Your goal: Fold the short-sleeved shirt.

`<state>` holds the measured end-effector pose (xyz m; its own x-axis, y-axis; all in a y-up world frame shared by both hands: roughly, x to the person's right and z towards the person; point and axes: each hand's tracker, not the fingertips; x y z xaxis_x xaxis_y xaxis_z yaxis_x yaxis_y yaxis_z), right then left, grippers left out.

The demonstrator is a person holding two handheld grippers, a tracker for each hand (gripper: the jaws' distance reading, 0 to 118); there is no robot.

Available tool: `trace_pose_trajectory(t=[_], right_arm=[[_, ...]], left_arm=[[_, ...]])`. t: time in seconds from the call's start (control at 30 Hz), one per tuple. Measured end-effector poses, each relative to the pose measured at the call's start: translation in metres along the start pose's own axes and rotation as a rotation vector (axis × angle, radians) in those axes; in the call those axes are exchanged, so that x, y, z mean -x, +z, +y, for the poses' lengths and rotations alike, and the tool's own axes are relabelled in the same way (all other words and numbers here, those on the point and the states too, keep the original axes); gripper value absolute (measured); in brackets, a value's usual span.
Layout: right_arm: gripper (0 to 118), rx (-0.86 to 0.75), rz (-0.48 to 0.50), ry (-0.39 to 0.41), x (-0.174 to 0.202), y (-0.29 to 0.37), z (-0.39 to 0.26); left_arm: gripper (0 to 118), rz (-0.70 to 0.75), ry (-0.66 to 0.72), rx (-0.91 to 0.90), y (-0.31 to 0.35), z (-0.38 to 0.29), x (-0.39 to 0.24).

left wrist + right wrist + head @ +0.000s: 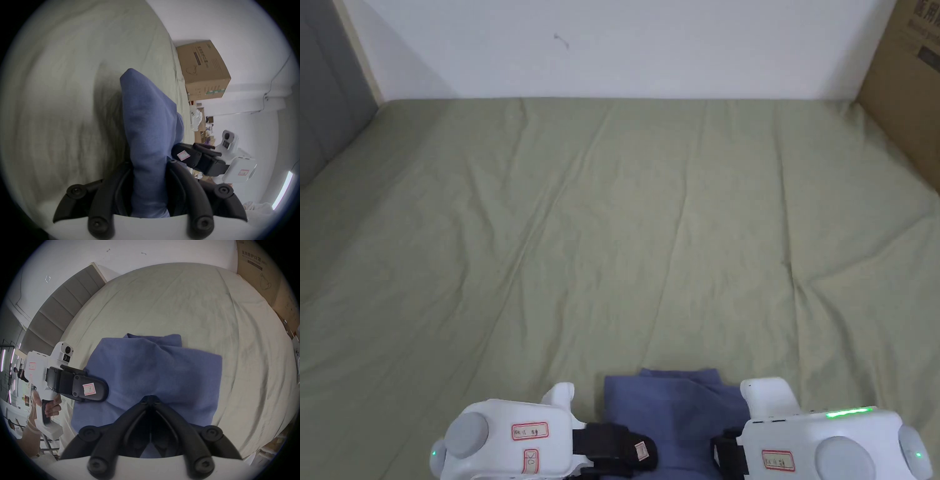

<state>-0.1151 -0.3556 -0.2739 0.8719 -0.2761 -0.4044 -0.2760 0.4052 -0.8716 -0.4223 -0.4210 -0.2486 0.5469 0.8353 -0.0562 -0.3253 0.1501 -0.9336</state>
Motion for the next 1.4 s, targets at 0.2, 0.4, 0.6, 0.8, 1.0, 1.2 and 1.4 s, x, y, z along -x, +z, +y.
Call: trace_pose_trajectory(t=[0.2, 0.4, 0.6, 0.8, 1.0, 1.2, 1.4], right_arm=[[0, -0.098, 0.022, 0.022, 0.022, 0.022, 0.008], [0, -0.250, -0.034, 0.127, 0.053, 0.034, 0.018], [0, -0.260, -0.010, 0.112, 0.064, 0.028, 0.031], [0, -0.224, -0.019, 0.094, 0.064, 0.019, 0.035], [0, -0.196, -0.036, 0.100, 0.081, 0.022, 0.035], [0, -0.163, -0.049, 0.102, 0.084, 0.020, 0.032], [0, -0.187, -0.039, 0.093, 0.074, 0.034, 0.028]], left_arm=[[26, 0.126, -0.042, -0.055, 0.069, 0.022, 0.000], [26, 0.486, -0.104, -0.130, 0.181, 0.063, 0.018], [25, 0.921, -0.127, -0.110, 0.269, 0.103, 0.042], [25, 1.310, -0.138, -0.046, 0.317, 0.130, 0.081], [41, 1.629, -0.145, 0.003, 0.332, 0.127, 0.120], [93, 1.275, 0.001, -0.253, 0.356, 0.104, 0.105], [89, 1.242, -0.101, -0.438, 0.367, 0.091, 0.031]])
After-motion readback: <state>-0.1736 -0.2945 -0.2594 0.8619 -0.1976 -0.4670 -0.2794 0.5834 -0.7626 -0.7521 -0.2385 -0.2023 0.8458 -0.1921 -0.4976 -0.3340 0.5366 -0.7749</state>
